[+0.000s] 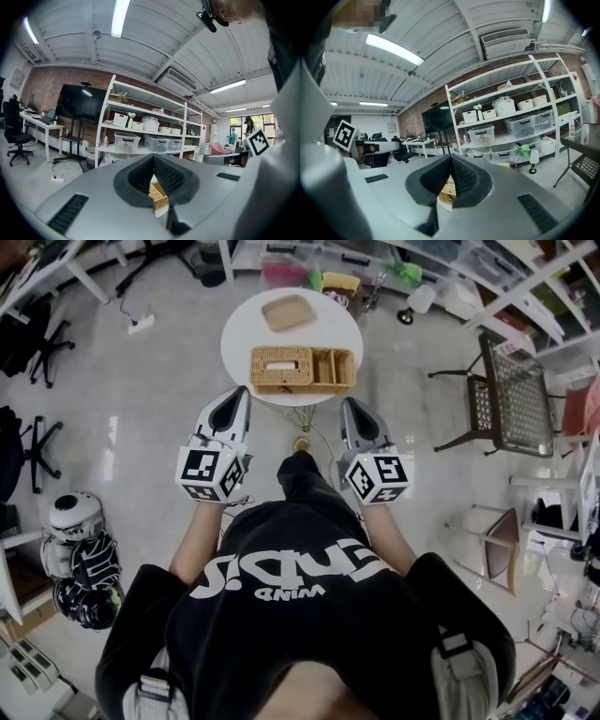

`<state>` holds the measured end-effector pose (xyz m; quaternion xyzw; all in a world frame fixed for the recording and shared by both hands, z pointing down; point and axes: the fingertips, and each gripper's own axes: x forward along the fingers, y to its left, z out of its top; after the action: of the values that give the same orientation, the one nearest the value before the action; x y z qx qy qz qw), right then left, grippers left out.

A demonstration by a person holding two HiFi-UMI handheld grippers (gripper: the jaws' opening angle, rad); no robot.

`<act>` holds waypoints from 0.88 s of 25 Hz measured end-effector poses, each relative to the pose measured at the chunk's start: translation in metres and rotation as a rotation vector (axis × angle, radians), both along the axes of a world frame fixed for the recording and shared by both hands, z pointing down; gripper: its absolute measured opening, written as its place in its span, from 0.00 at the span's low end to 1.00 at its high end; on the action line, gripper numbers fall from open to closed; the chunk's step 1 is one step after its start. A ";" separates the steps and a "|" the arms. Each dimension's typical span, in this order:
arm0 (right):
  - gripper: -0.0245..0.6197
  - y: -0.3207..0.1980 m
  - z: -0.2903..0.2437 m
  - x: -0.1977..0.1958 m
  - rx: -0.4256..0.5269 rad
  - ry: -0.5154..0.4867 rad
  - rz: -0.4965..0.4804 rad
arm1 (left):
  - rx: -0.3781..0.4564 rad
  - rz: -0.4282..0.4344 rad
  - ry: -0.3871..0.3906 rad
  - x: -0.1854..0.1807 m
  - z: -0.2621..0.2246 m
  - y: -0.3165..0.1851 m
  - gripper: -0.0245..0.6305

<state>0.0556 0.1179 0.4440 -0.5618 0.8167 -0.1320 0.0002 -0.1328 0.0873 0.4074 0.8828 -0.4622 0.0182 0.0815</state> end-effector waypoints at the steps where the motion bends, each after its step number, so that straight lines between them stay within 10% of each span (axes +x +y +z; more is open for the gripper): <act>1: 0.03 -0.009 -0.001 0.003 -0.001 -0.001 0.000 | -0.001 0.001 0.000 0.003 -0.002 -0.009 0.04; 22: 0.03 -0.200 -0.017 0.044 0.003 -0.021 -0.130 | 0.008 -0.124 0.002 0.044 -0.019 -0.177 0.04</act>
<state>0.1000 -0.0824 0.4269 -0.5061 0.8516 -0.1364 0.0008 -0.0891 -0.0898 0.3880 0.8528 -0.5161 0.0107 0.0795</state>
